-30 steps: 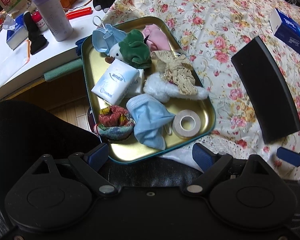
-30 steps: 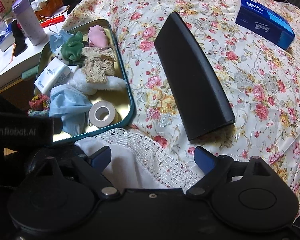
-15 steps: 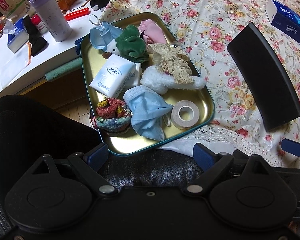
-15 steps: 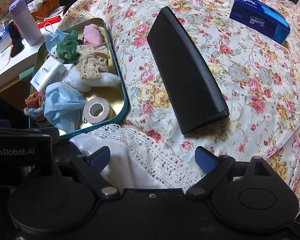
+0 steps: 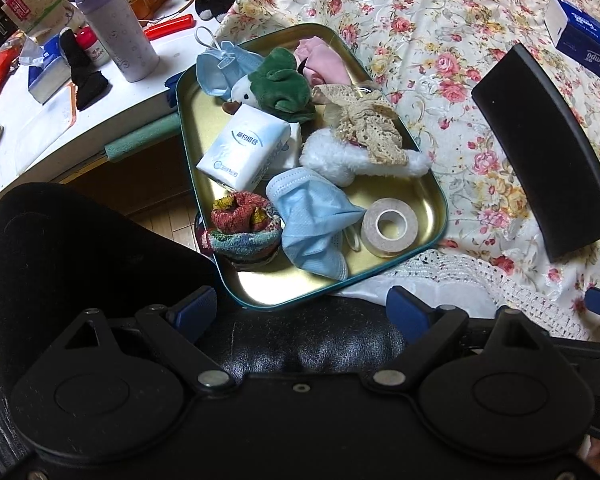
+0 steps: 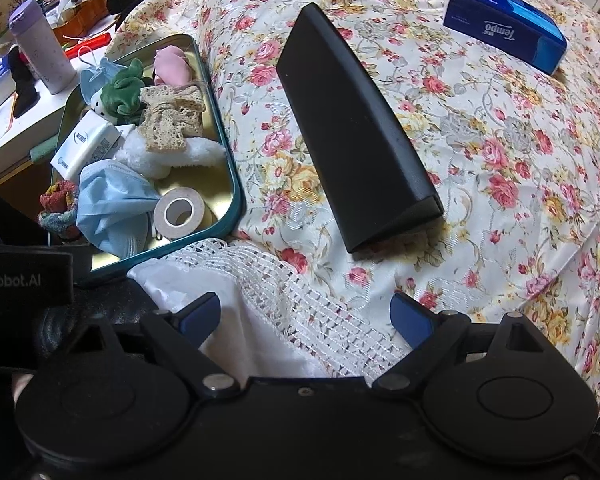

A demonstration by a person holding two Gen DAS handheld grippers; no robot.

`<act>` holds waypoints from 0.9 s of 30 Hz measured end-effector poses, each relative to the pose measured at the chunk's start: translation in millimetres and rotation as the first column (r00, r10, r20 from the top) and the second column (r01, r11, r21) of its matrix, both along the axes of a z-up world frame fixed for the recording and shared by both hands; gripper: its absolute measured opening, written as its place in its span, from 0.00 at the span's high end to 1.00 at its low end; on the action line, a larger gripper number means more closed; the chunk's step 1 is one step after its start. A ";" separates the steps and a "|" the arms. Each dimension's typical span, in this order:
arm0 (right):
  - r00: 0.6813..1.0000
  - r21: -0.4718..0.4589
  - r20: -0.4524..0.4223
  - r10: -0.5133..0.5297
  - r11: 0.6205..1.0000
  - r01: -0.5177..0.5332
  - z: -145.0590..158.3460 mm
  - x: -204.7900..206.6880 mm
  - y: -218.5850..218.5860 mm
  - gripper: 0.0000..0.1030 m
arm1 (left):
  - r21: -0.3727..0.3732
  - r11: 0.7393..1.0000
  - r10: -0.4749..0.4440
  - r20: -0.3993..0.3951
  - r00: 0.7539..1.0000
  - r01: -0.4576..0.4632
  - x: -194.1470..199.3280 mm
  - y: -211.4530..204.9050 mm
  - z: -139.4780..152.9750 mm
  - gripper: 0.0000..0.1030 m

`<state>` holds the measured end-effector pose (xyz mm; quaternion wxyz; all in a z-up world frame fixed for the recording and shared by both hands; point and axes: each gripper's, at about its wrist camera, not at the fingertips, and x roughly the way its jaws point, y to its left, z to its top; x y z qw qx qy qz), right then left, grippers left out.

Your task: Organize soft objects

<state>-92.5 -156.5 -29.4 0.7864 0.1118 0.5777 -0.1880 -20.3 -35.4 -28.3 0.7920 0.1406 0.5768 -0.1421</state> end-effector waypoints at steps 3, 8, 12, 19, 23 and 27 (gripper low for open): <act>1.000 0.008 0.010 -0.017 1.000 0.017 2.0 -4.7 -2.7 0.11 | 0.006 1.000 -0.004 0.000 1.000 0.004 -2.8 -0.9 -1.0 0.13; 0.999 0.001 0.016 -0.042 0.999 0.042 3.1 -10.2 -6.1 0.11 | 0.013 1.000 -0.012 0.003 1.000 0.012 -8.5 -2.4 -1.6 0.13; 0.998 -0.001 0.018 -0.052 0.999 0.052 3.4 -14.7 -8.8 0.11 | 0.019 1.000 -0.020 0.002 1.000 0.020 -14.4 -3.9 -3.4 0.13; 0.998 -0.021 0.022 -0.057 0.998 0.057 5.2 -18.4 -8.9 0.11 | 0.027 0.999 -0.027 0.009 1.000 0.027 -22.7 -4.9 -6.5 0.13; 0.998 -0.017 0.023 -0.062 0.998 0.062 5.7 -19.2 -10.1 0.10 | 0.028 0.999 -0.037 0.013 0.999 0.036 -26.3 -5.7 -6.2 0.13; 0.998 -0.017 0.024 -0.064 0.998 0.064 5.8 -20.0 -10.2 0.10 | 0.031 0.999 -0.041 0.015 0.999 0.040 -27.8 -6.4 -6.8 0.13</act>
